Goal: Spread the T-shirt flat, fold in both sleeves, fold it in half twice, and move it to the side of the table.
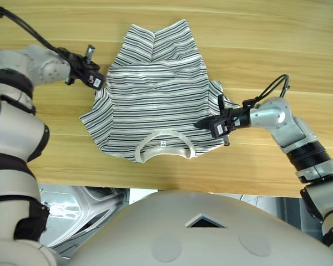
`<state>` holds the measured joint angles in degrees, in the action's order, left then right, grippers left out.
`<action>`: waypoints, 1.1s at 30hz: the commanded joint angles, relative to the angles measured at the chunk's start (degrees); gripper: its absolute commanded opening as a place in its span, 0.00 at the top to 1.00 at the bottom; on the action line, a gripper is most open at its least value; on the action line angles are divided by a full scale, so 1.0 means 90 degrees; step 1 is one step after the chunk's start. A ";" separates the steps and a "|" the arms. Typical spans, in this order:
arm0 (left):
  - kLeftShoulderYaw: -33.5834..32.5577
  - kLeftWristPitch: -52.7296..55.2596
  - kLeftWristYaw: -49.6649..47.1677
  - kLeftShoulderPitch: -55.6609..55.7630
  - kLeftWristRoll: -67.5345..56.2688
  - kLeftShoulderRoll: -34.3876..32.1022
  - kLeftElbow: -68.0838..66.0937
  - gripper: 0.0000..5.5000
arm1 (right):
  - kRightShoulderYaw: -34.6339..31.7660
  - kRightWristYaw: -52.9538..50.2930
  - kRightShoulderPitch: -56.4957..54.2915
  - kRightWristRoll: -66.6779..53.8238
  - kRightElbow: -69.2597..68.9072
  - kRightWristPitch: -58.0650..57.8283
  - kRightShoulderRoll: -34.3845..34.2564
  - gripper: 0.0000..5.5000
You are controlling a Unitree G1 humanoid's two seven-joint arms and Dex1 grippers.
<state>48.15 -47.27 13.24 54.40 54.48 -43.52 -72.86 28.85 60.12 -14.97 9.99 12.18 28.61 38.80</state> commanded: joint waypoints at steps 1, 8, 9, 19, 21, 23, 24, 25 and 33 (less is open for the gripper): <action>-0.0268 -0.0122 0.0075 -0.0331 -0.0239 -0.0329 0.0192 0.99 | 0.0066 0.0054 0.0039 0.0212 0.0250 -0.0259 0.0005 1.00; -0.0825 -0.0264 0.0078 -0.1111 -0.0784 -0.0540 0.0536 0.99 | 0.0078 0.0076 -0.0091 0.0213 0.0399 -0.0210 -0.0061 1.00; -0.0881 -0.0237 0.0032 -0.1042 -0.0814 -0.0507 0.0581 0.99 | 0.0074 0.0089 -0.0100 0.0200 0.0407 -0.0187 -0.0058 1.00; -0.1249 -0.0176 0.0171 0.0773 -0.0855 0.0050 0.0596 0.99 | 0.0137 0.0081 -0.0049 0.0237 0.0452 -0.0065 -0.0116 1.00; -0.1134 -0.0089 0.0180 0.1000 -0.0736 0.0362 0.0478 0.99 | 0.0159 0.0079 -0.0045 0.0248 0.0443 -0.0068 -0.0144 1.00; -0.0983 0.0045 0.0123 0.1103 -0.0575 0.0711 0.0323 0.99 | 0.0191 0.0075 -0.0044 0.0267 0.0423 -0.0081 -0.0185 1.00; -0.0903 0.0116 0.0096 0.1097 -0.0500 0.0890 0.0226 0.99 | 0.0211 0.0078 -0.0052 0.0272 0.0411 -0.0091 -0.0209 1.00; -0.0841 0.0177 0.0082 0.1070 -0.0450 0.1040 0.0134 0.99 | 0.0235 0.0085 -0.0070 0.0277 0.0400 -0.0101 -0.0237 1.00; -0.0238 0.1423 -0.0081 0.0441 0.0097 0.1829 -0.0585 0.99 | 0.0371 0.0148 -0.0092 0.0262 0.0189 -0.0192 -0.0340 1.00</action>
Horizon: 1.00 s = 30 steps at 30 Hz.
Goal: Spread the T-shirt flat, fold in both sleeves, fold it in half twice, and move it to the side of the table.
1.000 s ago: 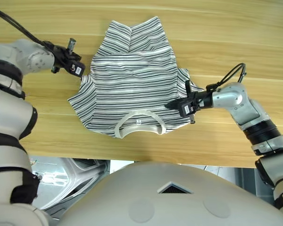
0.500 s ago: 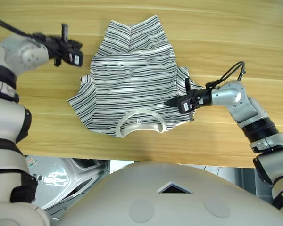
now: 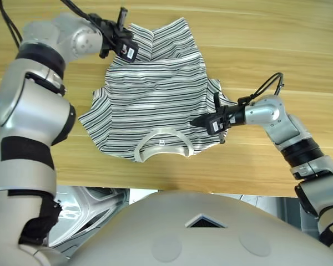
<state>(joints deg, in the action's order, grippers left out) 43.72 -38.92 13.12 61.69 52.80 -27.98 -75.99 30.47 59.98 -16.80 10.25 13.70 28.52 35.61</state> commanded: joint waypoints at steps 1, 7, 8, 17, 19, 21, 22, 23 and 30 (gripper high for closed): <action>0.0336 0.0725 -0.0108 -0.0461 0.0377 0.0091 -0.0301 0.99 | 0.0193 0.0164 0.0127 0.0224 -0.0010 -0.0193 0.0019 1.00; 0.0632 0.1550 -0.0195 -0.1081 0.0687 -0.0369 -0.0497 0.99 | 0.0192 0.0105 0.0159 0.0186 -0.0043 -0.0258 -0.0030 1.00; 0.0604 0.1589 -0.0185 -0.1158 0.0635 -0.0560 -0.0507 0.99 | 0.0183 0.0089 0.0163 0.0185 -0.0026 -0.0267 -0.0040 1.00; -0.0182 0.1671 0.0106 -0.1368 -0.0129 -0.1784 -0.0485 0.99 | 0.0129 -0.0058 0.0140 0.0174 0.0135 -0.0306 -0.0146 1.00; -0.0354 0.1607 -0.0004 -0.1489 -0.0282 -0.1780 -0.0453 0.99 | 0.0131 -0.0060 0.0132 0.0158 0.0147 -0.0287 -0.0154 1.00; -0.0440 0.1578 -0.0180 -0.1531 -0.0340 -0.1677 -0.0417 0.99 | 0.0120 -0.0058 0.0148 0.0142 0.0147 -0.0259 -0.0133 1.00; -0.0467 0.1546 -0.0278 -0.1515 -0.0358 -0.1622 -0.0397 0.99 | 0.0117 -0.0052 0.0152 0.0133 0.0143 -0.0250 -0.0127 1.00; -0.0488 0.1522 -0.0383 -0.1483 -0.0362 -0.1570 -0.0378 0.99 | 0.0114 -0.0040 0.0159 0.0119 0.0135 -0.0234 -0.0113 1.00; -0.0576 0.1316 -0.0888 -0.1299 -0.0408 -0.1424 -0.0314 0.99 | 0.0073 0.0125 0.0368 -0.0200 -0.0223 -0.0196 -0.0006 1.00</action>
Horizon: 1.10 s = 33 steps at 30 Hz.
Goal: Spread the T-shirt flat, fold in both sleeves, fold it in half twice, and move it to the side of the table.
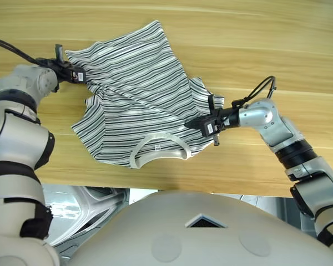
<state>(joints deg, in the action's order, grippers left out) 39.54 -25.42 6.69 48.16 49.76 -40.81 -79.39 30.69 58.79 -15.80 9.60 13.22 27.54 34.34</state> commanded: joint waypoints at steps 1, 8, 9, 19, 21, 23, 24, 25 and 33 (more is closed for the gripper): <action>-0.0170 -0.0247 -0.0225 0.0234 -0.0125 -0.0009 0.0078 0.99 | 0.0055 0.0342 0.0315 -0.0260 -0.0326 -0.0085 0.0170 1.00; -0.0459 -0.0726 -0.0451 0.0398 -0.0326 -0.0037 0.0194 0.99 | 0.0464 0.1027 0.1110 -0.0824 -0.2091 -0.0226 0.0533 1.00; -0.0469 -0.0738 -0.0464 0.0403 -0.0319 -0.0028 0.0195 0.99 | 0.0527 0.1051 0.1171 -0.0807 -0.2174 -0.0250 0.0527 1.00; -0.0704 -0.1040 -0.0667 0.0379 -0.0544 0.0037 0.0265 0.99 | -0.0556 -0.0187 0.0228 -0.1027 -0.2585 -0.0932 -0.0291 1.00; -0.0779 -0.1305 -0.0763 0.0353 -0.0625 0.0071 0.0350 0.99 | -0.0769 -0.0345 -0.0108 -0.1058 -0.2862 -0.1090 -0.0392 1.00; -0.0867 -0.1596 -0.0842 0.0312 -0.0722 0.0067 0.0455 0.99 | -0.0879 -0.0526 -0.0558 -0.0872 -0.2697 -0.1154 -0.0535 1.00; -0.0970 -0.1835 -0.0847 0.0271 -0.0844 0.0048 0.0541 0.99 | -0.0870 -0.0675 -0.0931 -0.0640 -0.2360 -0.1229 -0.0697 1.00; -0.1064 -0.2035 -0.0869 0.0238 -0.0945 0.0036 0.0620 0.99 | -0.0803 -0.0952 -0.1324 -0.0217 -0.1875 -0.1279 -0.0880 1.00; -0.1752 -0.3606 -0.0516 -0.0496 -0.2027 -0.0062 0.1582 0.99 | 0.0553 -0.3623 -0.3123 0.2534 0.3730 -0.0956 -0.2403 1.00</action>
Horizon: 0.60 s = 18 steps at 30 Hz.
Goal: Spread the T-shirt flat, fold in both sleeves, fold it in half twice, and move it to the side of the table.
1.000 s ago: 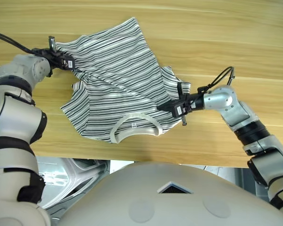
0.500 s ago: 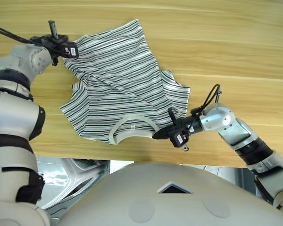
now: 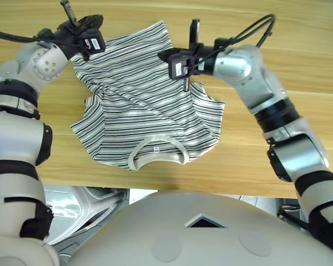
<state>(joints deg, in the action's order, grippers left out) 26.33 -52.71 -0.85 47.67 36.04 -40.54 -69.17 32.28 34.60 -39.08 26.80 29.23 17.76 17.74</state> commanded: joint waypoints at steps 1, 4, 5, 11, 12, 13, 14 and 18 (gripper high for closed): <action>-0.0325 -0.0645 0.0385 -0.0548 -0.0593 -0.0079 0.0568 0.99 | 0.0401 -0.1216 -0.0650 0.0711 0.2445 0.0179 -0.0699 1.00; -0.0412 -0.0703 0.0493 -0.0879 -0.0720 0.0020 0.0983 0.99 | 0.0247 -0.1823 -0.0800 0.0692 0.3584 0.0262 -0.0994 1.00; -0.0451 -0.0744 0.0557 -0.1013 -0.0810 0.0066 0.1177 0.99 | 0.0153 -0.2020 -0.0794 0.0636 0.3915 0.0231 -0.1023 1.00; -0.0603 -0.0641 0.0893 -0.1512 -0.1072 0.0201 0.1949 0.99 | -0.0499 -0.2753 -0.0805 0.0309 0.4761 -0.0365 -0.0541 1.00; -0.0624 -0.0619 0.0939 -0.1589 -0.1105 0.0201 0.2047 0.99 | -0.0584 -0.2856 -0.0806 0.0287 0.4762 -0.0471 -0.0421 1.00; -0.0648 -0.0598 0.0981 -0.1673 -0.1147 0.0202 0.2136 0.99 | -0.0694 -0.2864 -0.0737 0.0215 0.4658 -0.0478 -0.0303 1.00; -0.0665 -0.0572 0.0996 -0.1743 -0.1151 0.0207 0.2194 0.99 | -0.0750 -0.2858 -0.0605 0.0182 0.4477 -0.0440 -0.0181 1.00; -0.0741 -0.0448 0.1072 -0.1928 -0.1151 0.0229 0.2387 0.99 | -0.0844 -0.2470 0.0133 0.0037 0.3233 -0.0255 0.0237 1.00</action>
<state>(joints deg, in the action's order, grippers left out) 20.63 -57.76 7.85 31.15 26.52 -38.65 -48.74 25.01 9.54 -42.25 27.92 63.55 15.33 18.29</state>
